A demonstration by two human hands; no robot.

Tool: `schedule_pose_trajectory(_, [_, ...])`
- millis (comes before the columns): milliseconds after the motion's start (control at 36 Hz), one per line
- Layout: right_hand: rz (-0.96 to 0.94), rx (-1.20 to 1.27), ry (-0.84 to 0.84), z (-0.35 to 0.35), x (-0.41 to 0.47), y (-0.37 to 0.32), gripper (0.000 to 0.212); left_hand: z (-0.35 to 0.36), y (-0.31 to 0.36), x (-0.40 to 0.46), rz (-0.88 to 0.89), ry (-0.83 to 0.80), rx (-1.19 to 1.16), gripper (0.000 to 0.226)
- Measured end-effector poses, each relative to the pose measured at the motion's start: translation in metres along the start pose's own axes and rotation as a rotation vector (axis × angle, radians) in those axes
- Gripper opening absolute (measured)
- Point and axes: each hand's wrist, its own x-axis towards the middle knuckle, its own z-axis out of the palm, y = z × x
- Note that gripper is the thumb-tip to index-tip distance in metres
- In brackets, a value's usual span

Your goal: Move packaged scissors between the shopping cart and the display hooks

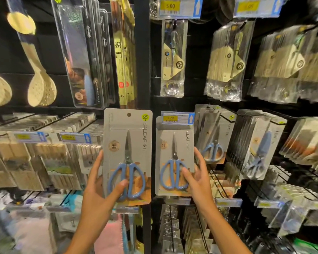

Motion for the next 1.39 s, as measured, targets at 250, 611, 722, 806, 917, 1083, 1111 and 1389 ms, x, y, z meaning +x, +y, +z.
schedule_pose_trajectory(250, [0.049, -0.007, 0.005, -0.001, 0.011, 0.0, 0.067, 0.001, -0.002, 0.005, 0.069, 0.002, 0.046, 0.092])
schedule_pose_trajectory(611, [0.05, -0.112, -0.013, -0.004, 0.028, 0.01, 0.066, 0.008, -0.001, 0.01, 0.057, 0.009, 0.034, 0.092])
schedule_pose_trajectory(722, [0.044, -0.188, 0.01, -0.001, 0.044, 0.026, 0.065, 0.01, -0.001, 0.014, 0.059, 0.012, 0.027, 0.091])
schedule_pose_trajectory(806, [0.031, -0.288, 0.007, -0.001, 0.06, 0.044, 0.066, 0.01, -0.003, 0.018, 0.058, 0.014, 0.047, 0.092])
schedule_pose_trajectory(917, [0.018, -0.376, 0.02, 0.002, 0.079, 0.061, 0.068, 0.011, -0.001, 0.022, 0.065, 0.018, 0.07, 0.091])
schedule_pose_trajectory(1083, [0.032, -0.54, 0.035, 0.015, 0.108, 0.063, 0.071, 0.011, -0.001, 0.027, 0.078, 0.029, 0.098, 0.092])
schedule_pose_trajectory(1111, [0.034, -0.576, 0.028, 0.014, 0.112, 0.068, 0.073, 0.011, -0.001, 0.028, 0.077, 0.03, 0.095, 0.092])
schedule_pose_trajectory(1389, [0.144, -0.702, 0.04, 0.012, 0.159, 0.106, 0.075, 0.014, 0.006, 0.03, 0.087, 0.034, 0.118, 0.09])
